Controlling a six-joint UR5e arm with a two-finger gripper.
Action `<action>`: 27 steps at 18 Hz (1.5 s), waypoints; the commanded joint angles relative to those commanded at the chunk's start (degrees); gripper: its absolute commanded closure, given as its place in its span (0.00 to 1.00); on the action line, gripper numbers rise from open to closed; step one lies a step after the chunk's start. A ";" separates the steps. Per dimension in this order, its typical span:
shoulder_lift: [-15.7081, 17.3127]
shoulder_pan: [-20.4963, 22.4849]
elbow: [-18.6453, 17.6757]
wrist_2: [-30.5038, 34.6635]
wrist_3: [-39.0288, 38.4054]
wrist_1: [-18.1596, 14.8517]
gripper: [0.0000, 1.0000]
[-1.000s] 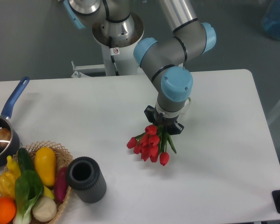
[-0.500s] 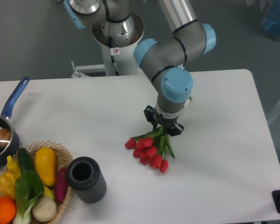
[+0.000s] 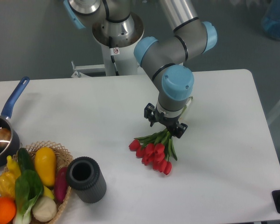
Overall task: Place the flowers on the table
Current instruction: 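Open the gripper to release the tulip stems, then raise the open gripper up away from the tulips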
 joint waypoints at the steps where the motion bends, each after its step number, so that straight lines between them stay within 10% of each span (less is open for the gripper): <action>1: 0.70 0.09 0.09 0.00 -0.09 0.52 0.00; 15: 4.93 0.09 8.52 -1.14 -5.01 2.46 0.00; 27: 7.74 3.60 8.88 -2.10 -1.76 3.43 0.00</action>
